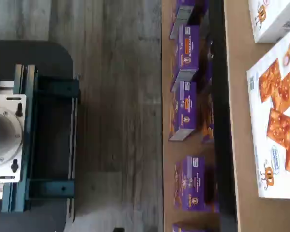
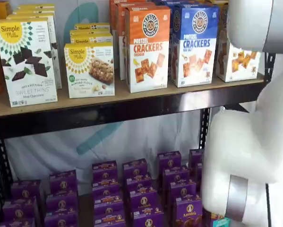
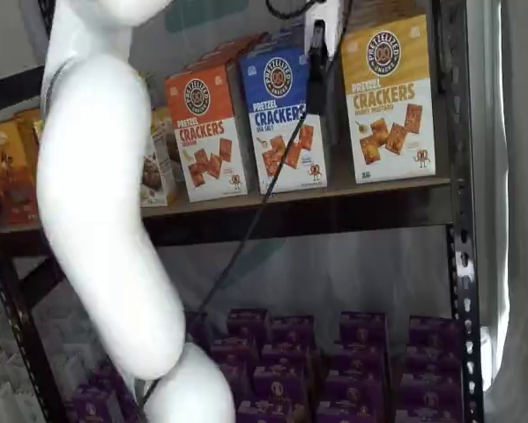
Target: Retrieve the yellow and white box located on the top shelf, the sixth one from the left
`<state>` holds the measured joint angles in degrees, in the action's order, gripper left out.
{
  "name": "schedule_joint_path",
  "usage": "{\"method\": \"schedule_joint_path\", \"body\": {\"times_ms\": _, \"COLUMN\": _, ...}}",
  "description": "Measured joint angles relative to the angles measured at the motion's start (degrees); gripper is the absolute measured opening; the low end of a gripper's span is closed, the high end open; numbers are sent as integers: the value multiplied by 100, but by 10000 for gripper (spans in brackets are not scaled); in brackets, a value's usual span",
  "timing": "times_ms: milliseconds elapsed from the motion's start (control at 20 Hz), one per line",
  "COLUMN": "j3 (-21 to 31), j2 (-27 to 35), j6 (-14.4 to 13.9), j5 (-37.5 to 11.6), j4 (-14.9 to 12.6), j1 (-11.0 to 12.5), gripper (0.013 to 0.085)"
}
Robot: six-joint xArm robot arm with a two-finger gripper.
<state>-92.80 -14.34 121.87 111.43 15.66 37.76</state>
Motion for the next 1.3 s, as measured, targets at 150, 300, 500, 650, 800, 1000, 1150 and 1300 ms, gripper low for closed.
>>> {"method": "schedule_joint_path", "body": {"times_ms": 150, "j3": 181, "j2": -105, "j6": 9, "j5": -79, "j4": -752, "j1": -307, "gripper": 850}}
{"method": "schedule_joint_path", "body": {"times_ms": 300, "j3": 438, "j2": -245, "j6": 58, "j5": -193, "j4": -851, "j1": -294, "gripper": 850}}
{"method": "schedule_joint_path", "body": {"times_ms": 500, "j3": 548, "j2": -314, "j6": 119, "j5": -214, "j4": -709, "j1": -187, "gripper": 850}}
{"method": "schedule_joint_path", "body": {"times_ms": 650, "j3": 350, "j2": -213, "j6": 150, "j5": -75, "j4": -449, "j1": -45, "gripper": 850}}
{"method": "schedule_joint_path", "body": {"times_ms": 800, "j3": 26, "j2": -50, "j6": 133, "j5": 94, "j4": -118, "j1": 100, "gripper": 850}}
{"method": "schedule_joint_path", "body": {"times_ms": 1000, "j3": -417, "j2": 160, "j6": 28, "j5": 225, "j4": 291, "j1": 229, "gripper": 850}}
{"method": "schedule_joint_path", "body": {"times_ms": 1150, "j3": -380, "j2": 104, "j6": -41, "j5": 11, "j4": 590, "j1": 294, "gripper": 850}}
{"method": "schedule_joint_path", "body": {"times_ms": 1300, "j3": -215, "j2": -5, "j6": -81, "j5": -229, "j4": 924, "j1": 390, "gripper": 850}}
